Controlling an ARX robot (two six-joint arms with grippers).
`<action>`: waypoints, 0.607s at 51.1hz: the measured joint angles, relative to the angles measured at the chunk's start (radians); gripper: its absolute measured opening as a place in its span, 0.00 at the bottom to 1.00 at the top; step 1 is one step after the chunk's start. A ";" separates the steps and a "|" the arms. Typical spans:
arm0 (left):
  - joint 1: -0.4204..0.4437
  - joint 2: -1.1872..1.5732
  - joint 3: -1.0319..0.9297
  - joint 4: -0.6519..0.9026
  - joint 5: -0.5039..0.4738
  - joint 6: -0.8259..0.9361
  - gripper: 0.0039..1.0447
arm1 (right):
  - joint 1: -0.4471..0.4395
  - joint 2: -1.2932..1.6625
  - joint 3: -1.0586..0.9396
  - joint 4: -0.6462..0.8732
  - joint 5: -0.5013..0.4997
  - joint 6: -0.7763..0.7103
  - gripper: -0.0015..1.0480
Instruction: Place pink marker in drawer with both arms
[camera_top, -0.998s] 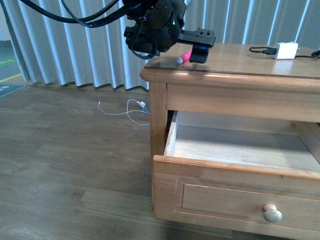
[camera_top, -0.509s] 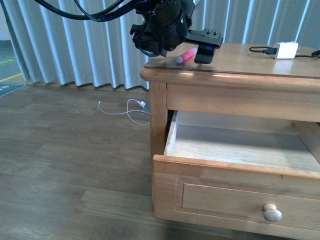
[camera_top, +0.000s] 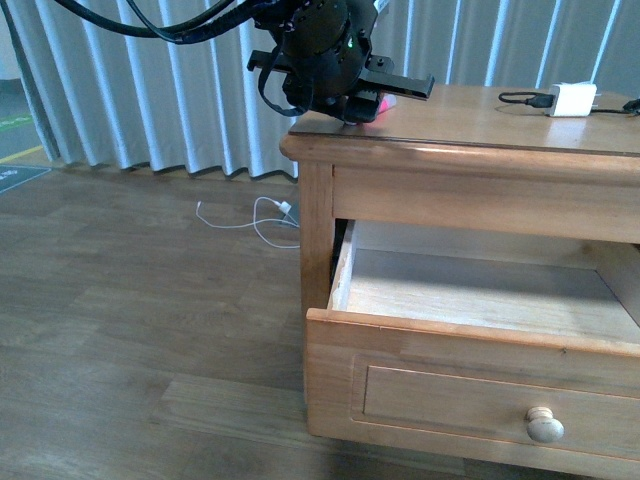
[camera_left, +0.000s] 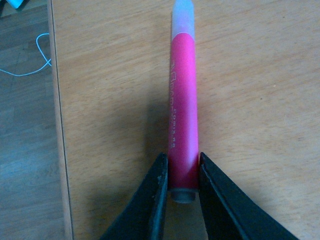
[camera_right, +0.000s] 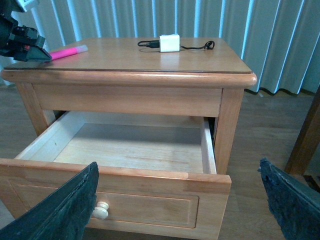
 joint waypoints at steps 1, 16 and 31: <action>0.002 -0.003 -0.005 0.002 0.005 0.000 0.16 | 0.000 0.000 0.000 0.000 0.000 0.000 0.92; 0.017 -0.061 -0.101 0.058 0.033 -0.011 0.13 | 0.000 0.000 0.000 0.000 0.000 0.000 0.92; 0.017 -0.259 -0.378 0.225 0.134 -0.025 0.13 | 0.000 0.000 0.000 0.000 0.000 0.000 0.92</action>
